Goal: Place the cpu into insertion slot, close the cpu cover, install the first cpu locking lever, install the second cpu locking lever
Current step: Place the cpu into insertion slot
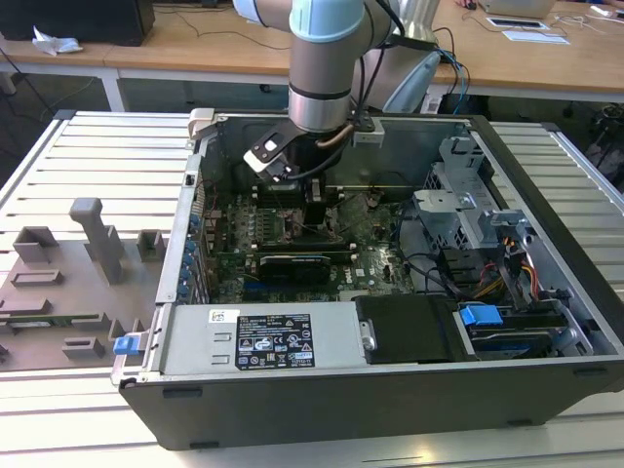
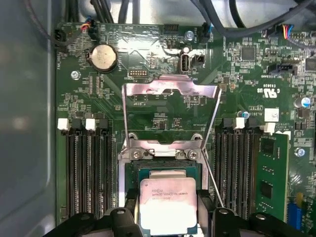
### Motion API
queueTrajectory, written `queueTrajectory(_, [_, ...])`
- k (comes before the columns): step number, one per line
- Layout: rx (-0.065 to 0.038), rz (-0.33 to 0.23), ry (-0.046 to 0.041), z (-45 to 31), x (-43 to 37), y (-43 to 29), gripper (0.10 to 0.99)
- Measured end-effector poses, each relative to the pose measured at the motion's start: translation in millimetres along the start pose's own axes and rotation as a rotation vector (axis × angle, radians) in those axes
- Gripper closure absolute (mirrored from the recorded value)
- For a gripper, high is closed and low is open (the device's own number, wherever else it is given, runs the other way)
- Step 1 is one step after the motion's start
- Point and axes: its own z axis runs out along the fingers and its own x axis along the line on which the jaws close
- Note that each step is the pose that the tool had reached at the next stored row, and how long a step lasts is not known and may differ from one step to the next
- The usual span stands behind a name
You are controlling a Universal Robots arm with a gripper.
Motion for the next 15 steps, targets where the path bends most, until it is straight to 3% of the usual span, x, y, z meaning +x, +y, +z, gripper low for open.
queueTrajectory(15, [0.000, 0.002, 0.0002, 8.2, 1.0, 0.5, 0.541])
